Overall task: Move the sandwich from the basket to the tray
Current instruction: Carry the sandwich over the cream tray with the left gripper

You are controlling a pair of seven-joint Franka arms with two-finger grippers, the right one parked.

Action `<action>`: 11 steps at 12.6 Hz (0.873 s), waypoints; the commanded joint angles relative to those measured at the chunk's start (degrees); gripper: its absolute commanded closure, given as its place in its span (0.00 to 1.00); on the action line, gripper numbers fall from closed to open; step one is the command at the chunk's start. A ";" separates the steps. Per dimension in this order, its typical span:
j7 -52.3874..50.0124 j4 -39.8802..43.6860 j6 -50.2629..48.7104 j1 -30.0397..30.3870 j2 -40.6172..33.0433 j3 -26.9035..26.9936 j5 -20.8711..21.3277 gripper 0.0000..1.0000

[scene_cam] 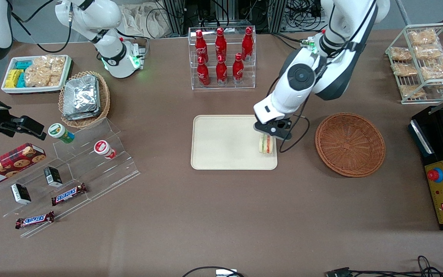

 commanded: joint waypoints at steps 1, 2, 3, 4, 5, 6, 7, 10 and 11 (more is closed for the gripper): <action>-5.86 2.04 3.26 -2.50 5.50 0.71 3.98 0.92; -6.74 2.04 4.58 -2.59 7.18 0.71 4.78 0.93; -6.75 2.04 5.37 -3.02 8.15 0.71 4.79 0.93; -6.75 2.04 5.47 -3.72 8.86 0.71 4.79 0.93; -6.75 2.04 5.47 -3.82 9.47 0.71 4.79 0.93; -6.75 2.04 5.47 -4.08 10.26 0.71 4.79 0.93; -6.75 1.95 5.47 -4.08 10.70 0.71 4.88 0.93; -7.45 1.95 5.47 -4.87 11.76 0.80 4.79 0.92; -8.15 1.95 5.47 -4.96 12.11 0.80 4.79 0.92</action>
